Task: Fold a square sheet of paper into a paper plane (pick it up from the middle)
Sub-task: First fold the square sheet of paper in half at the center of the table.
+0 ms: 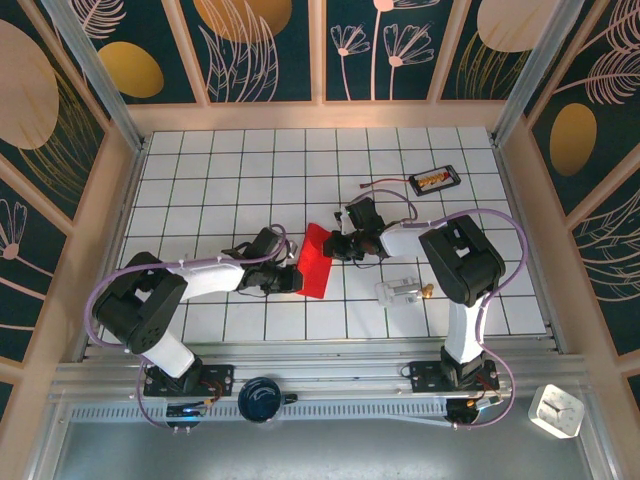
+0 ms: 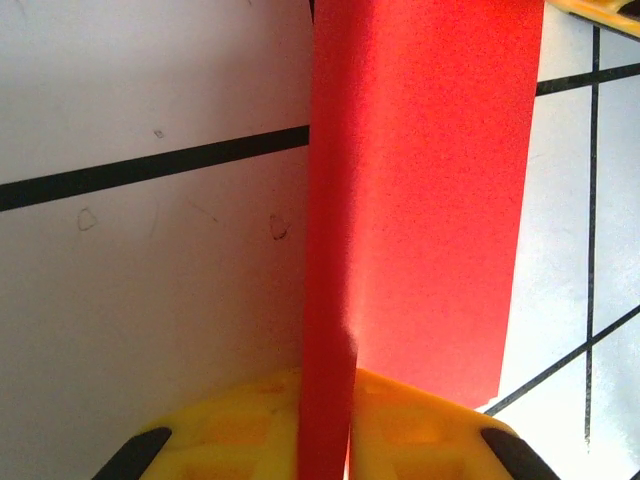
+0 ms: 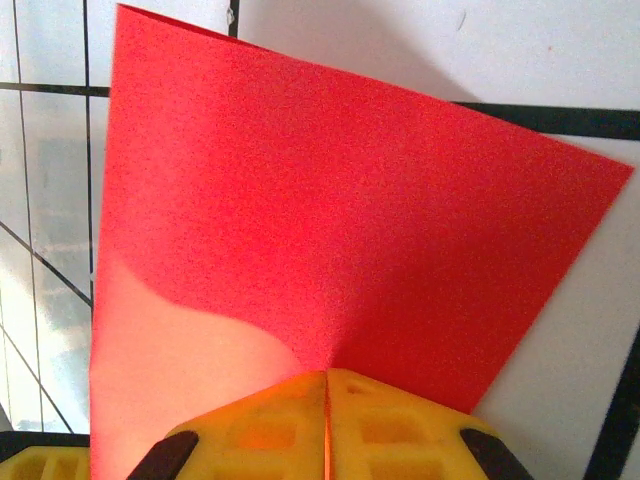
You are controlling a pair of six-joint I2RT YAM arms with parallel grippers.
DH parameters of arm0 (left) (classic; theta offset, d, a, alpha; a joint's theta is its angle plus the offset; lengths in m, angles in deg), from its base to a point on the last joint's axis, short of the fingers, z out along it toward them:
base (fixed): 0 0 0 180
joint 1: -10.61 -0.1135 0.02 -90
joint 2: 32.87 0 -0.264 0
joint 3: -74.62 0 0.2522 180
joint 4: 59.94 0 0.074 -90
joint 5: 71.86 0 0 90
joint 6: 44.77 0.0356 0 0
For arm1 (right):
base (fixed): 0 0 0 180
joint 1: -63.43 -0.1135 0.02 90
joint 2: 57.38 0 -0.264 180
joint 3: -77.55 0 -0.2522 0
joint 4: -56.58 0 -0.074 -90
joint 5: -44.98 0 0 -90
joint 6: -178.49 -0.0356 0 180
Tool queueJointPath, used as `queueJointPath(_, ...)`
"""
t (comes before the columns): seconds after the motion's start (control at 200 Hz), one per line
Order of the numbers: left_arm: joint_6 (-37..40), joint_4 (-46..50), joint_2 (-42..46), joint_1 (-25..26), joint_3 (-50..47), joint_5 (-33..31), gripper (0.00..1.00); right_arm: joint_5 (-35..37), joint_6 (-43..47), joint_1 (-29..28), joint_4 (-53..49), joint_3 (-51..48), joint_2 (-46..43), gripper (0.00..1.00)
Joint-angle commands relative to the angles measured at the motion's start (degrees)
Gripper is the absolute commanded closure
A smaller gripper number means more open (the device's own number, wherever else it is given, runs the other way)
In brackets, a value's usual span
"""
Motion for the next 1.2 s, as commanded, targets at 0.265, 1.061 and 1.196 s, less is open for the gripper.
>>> queueJointPath(0.265, -2.2, -1.8, 1.0, 0.2, -2.1, 0.9, 0.9, 7.3, 2.7, 1.5, -6.4, 0.2, 4.2, 0.88)
queueJointPath(1.061, -7.7, -5.8, 2.3, 0.2, -6.1, 1.9, 0.93, -3.8, 1.2, 1.5, 0.2, -3.8, -5.8, 0.77)
queueJointPath(1.196, -7.5, -5.4, 2.4, 0.2, -6.0, 1.7, 0.93, -6.0, -0.1, 1.2, 2.7, -4.4, -6.5, 0.78)
